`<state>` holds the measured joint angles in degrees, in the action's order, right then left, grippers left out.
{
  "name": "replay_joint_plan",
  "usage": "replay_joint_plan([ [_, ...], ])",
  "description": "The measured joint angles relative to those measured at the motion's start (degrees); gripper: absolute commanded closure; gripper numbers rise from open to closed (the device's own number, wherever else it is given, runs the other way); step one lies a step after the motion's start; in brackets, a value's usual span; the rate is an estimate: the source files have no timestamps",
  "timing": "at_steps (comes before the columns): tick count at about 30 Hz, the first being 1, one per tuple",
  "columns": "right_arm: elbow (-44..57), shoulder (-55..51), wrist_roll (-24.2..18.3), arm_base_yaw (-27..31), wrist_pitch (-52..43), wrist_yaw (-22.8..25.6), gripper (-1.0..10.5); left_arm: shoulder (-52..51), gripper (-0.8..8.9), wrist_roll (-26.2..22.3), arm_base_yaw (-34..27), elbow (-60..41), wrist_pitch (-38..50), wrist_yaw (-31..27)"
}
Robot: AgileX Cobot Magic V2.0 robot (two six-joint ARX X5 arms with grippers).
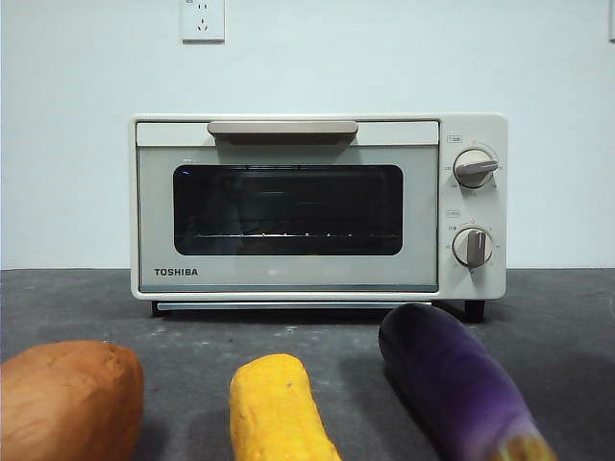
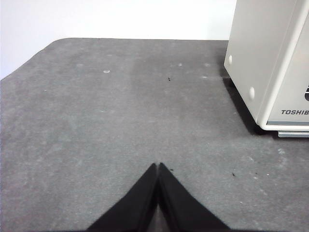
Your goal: Take the eggplant from the table,put the eggplant in the oven
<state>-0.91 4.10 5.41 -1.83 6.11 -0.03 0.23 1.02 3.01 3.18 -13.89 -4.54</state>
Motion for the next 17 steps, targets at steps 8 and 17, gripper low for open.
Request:
replay_joint_plan([
  [8, 0.0, 0.0, 3.63, 0.0, -3.56, -1.95, 9.4, 0.0, 8.06, 12.17, 0.02, -0.42, 3.26, 3.23],
  [17, -0.09, 0.0, 15.89, 0.0, -11.93, -9.07, 9.4, 0.0, 8.06, 24.46, 0.02, -0.24, 4.52, 9.29],
])
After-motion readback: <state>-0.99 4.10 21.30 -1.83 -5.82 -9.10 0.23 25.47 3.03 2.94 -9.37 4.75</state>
